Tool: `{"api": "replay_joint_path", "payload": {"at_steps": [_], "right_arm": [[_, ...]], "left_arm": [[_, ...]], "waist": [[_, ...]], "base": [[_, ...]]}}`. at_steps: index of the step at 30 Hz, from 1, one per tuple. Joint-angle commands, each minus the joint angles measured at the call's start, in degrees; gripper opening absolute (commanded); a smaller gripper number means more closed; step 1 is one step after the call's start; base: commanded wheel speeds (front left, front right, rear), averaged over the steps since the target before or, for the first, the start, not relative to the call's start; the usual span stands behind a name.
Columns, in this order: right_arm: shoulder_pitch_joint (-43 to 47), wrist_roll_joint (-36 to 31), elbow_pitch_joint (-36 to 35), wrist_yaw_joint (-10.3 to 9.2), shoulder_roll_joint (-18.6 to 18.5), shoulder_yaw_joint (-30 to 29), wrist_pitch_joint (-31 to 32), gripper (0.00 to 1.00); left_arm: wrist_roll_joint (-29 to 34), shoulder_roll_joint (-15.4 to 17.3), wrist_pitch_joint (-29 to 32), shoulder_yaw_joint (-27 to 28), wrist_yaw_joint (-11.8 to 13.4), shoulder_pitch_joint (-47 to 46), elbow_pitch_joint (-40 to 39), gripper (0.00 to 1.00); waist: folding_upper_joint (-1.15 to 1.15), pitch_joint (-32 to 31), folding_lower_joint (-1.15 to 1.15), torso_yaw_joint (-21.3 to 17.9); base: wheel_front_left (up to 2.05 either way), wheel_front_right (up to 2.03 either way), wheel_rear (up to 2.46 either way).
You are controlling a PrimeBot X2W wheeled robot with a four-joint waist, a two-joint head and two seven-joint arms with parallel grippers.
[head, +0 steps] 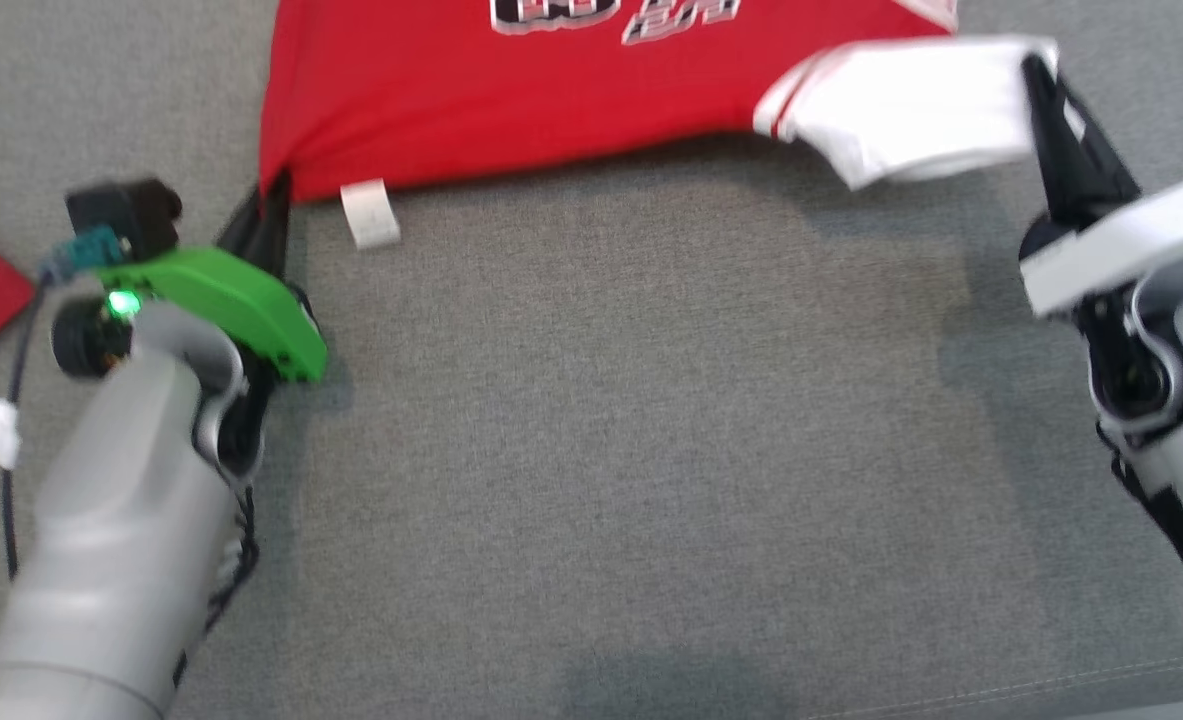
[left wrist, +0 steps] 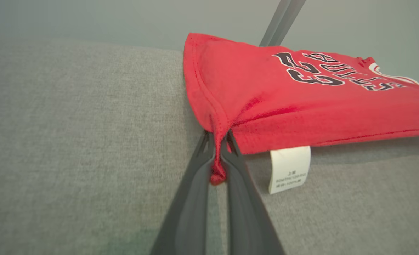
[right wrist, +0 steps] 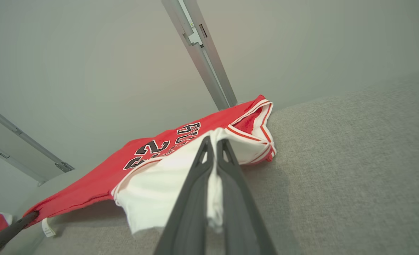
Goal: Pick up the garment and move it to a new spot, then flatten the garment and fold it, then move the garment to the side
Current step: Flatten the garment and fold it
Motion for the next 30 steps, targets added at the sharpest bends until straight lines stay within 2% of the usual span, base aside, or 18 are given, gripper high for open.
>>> {"api": "replay_joint_path", "payload": {"at_steps": [1, 5, 10, 15, 19, 24, 30], "right_arm": [[4.4, -0.4, -0.6, 0.00, -1.1, 0.1, -0.8, 0.00], [14.9, -1.6, -1.5, -0.05, -2.2, -0.4, -2.3, 0.00], [25.6, -5.6, -2.6, -0.04, -1.6, -1.0, -3.7, 0.00], [36.2, -7.0, -5.2, -0.04, 1.0, -5.9, -4.1, 0.00], [43.0, -8.7, -7.6, -0.04, 2.8, -10.5, -4.1, 0.00], [46.6, -10.3, -9.1, -0.04, 4.5, -14.9, -4.1, 0.00], [40.7, -9.0, -12.1, -0.03, 3.8, -16.4, -3.5, 0.00]], "left_arm": [[-0.9, 0.0, 0.7, -0.4, 0.6, 5.1, -1.6, 0.00], [-3.5, 0.5, 1.2, 0.1, 3.4, 17.7, -9.7, 0.00], [-4.9, 0.8, 0.7, -0.2, 9.2, 32.6, -21.7, 0.00], [-5.9, 0.1, 0.9, -2.1, 14.6, 45.8, -32.4, 0.00], [-6.7, -0.5, 1.1, -2.8, 17.8, 53.1, -39.3, 0.00], [-6.3, 1.7, 3.2, -3.2, 21.0, 56.7, -47.6, 0.00], [-6.9, 3.9, 8.0, -1.3, 23.3, 50.8, -55.2, 0.00]], "waist": [[0.00, -13.9, 0.01, -3.4], [0.00, -16.0, 0.01, -3.6], [0.00, -17.4, 0.01, -3.5], [0.00, -18.1, 0.01, -2.9], [0.00, -17.3, 0.01, -2.7], [0.00, -14.0, 0.01, -1.9], [0.00, -7.4, 0.01, -1.4]], "base": [[0.00, 0.00, 0.00], [0.00, 0.00, 0.00], [0.00, 0.00, 0.00], [0.00, 0.00, 0.00], [0.00, 0.00, 0.00], [0.00, 0.00, 0.00], [0.00, 0.00, 0.00]]}}
